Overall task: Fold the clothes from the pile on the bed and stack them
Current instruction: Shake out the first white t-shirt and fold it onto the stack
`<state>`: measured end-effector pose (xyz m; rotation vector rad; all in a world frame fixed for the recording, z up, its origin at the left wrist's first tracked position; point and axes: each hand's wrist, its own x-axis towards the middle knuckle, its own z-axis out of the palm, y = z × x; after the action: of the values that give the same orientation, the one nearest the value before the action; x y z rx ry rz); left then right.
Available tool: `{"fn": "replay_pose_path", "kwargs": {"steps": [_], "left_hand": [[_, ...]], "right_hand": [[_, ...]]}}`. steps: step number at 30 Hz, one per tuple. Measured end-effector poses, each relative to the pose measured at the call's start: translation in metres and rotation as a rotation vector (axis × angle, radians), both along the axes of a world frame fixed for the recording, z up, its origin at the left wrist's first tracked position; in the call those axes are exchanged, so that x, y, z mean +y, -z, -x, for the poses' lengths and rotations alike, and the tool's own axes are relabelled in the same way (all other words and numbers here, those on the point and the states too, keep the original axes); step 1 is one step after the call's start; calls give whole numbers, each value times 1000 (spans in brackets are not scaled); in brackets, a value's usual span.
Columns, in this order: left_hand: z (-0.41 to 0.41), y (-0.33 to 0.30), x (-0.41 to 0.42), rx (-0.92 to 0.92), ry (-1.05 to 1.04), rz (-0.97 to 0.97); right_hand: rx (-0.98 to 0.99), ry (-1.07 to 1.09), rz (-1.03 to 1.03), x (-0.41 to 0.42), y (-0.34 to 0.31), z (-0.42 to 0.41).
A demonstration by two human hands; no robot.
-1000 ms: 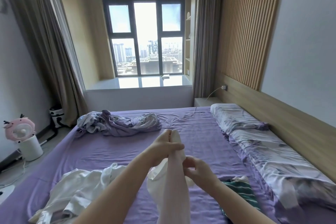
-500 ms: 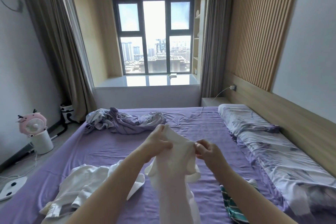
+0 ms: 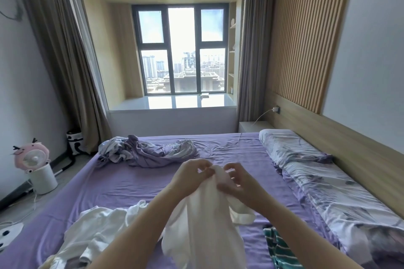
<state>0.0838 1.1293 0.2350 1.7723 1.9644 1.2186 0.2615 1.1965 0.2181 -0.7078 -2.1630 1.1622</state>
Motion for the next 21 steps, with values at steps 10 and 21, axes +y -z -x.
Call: {"fn": "replay_pose_path", "kwargs": {"steps": [10,21], "left_hand": [[12,-17,3,-132,9,36],[37,-29,-20,-260,-136,4]], "right_hand": [[-93,92,-445,-4,33,1],[293,225,31,-6,-4,-6]]}}
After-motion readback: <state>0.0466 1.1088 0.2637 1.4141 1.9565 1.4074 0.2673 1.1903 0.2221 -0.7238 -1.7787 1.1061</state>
